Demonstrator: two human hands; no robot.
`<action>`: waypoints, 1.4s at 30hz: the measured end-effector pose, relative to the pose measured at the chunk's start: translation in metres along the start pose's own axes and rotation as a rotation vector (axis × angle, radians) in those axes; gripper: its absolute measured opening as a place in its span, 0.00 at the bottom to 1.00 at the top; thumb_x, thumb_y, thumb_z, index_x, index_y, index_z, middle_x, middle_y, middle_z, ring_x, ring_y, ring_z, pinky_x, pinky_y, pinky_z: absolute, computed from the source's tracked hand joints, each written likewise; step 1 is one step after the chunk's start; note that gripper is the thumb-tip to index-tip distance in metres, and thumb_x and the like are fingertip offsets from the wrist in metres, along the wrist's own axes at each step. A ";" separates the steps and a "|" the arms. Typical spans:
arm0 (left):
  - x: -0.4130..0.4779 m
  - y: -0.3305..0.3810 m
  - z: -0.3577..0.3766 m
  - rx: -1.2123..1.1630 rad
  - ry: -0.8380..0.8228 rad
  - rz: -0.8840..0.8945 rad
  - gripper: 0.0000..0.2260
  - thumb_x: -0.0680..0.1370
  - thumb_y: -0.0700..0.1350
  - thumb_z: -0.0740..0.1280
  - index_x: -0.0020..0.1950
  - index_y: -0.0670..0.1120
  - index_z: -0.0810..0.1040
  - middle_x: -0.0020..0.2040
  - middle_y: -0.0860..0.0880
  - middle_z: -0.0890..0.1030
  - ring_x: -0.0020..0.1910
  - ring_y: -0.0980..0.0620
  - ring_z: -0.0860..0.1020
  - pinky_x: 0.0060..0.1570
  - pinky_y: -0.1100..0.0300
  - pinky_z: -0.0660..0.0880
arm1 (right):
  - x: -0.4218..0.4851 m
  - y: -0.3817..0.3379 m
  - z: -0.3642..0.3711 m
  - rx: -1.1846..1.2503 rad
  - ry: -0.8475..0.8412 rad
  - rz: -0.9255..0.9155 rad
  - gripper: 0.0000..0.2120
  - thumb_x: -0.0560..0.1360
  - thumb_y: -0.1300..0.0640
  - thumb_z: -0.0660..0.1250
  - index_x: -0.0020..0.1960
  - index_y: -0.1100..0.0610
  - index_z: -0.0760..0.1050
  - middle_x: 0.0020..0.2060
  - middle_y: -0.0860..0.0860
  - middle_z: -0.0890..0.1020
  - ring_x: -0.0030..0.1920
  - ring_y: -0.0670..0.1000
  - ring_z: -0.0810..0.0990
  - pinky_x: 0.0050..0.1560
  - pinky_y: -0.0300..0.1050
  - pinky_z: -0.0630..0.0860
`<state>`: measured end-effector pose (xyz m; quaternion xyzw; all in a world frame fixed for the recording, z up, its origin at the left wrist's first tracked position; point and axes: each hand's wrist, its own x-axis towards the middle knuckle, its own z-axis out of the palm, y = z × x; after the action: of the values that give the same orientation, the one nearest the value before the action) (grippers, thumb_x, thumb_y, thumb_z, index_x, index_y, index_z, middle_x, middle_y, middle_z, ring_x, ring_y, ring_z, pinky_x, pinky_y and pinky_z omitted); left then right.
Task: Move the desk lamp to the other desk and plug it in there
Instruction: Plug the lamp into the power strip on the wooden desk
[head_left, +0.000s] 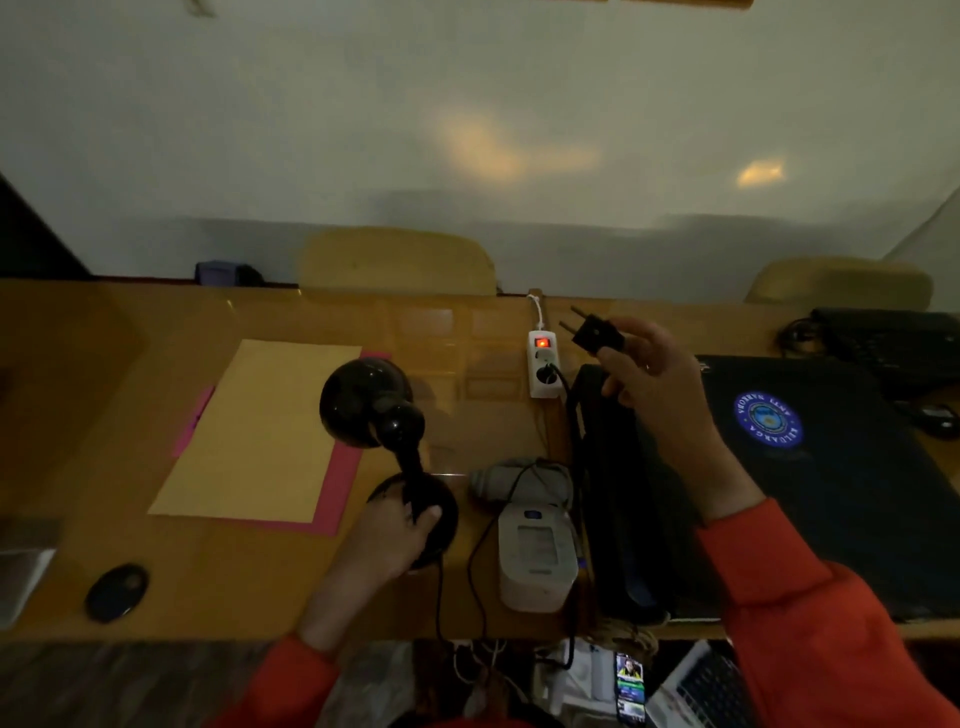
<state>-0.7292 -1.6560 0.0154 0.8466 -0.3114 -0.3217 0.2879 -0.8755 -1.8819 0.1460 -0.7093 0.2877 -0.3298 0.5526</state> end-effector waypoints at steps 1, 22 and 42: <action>-0.006 0.001 0.000 0.091 -0.002 -0.012 0.19 0.79 0.53 0.61 0.65 0.43 0.71 0.59 0.45 0.79 0.58 0.45 0.77 0.50 0.59 0.74 | 0.003 0.005 -0.001 -0.001 -0.008 0.003 0.13 0.75 0.66 0.65 0.54 0.50 0.74 0.44 0.49 0.81 0.28 0.38 0.78 0.29 0.28 0.73; 0.136 0.062 0.075 0.543 0.176 0.441 0.14 0.80 0.44 0.53 0.56 0.43 0.77 0.65 0.47 0.75 0.64 0.49 0.70 0.60 0.57 0.68 | 0.079 0.067 -0.029 -0.429 -0.049 0.015 0.16 0.77 0.61 0.63 0.65 0.58 0.70 0.59 0.57 0.76 0.49 0.56 0.80 0.38 0.35 0.75; 0.254 0.039 0.124 0.344 0.185 0.159 0.24 0.73 0.38 0.68 0.68 0.38 0.69 0.71 0.33 0.66 0.70 0.33 0.66 0.66 0.44 0.70 | 0.217 0.165 0.007 -0.790 -0.269 0.146 0.10 0.68 0.59 0.74 0.43 0.66 0.81 0.39 0.61 0.83 0.34 0.49 0.76 0.30 0.33 0.68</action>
<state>-0.6797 -1.8972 -0.1284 0.8819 -0.3996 -0.1611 0.1911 -0.7430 -2.0820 0.0164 -0.8811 0.3665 -0.0587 0.2930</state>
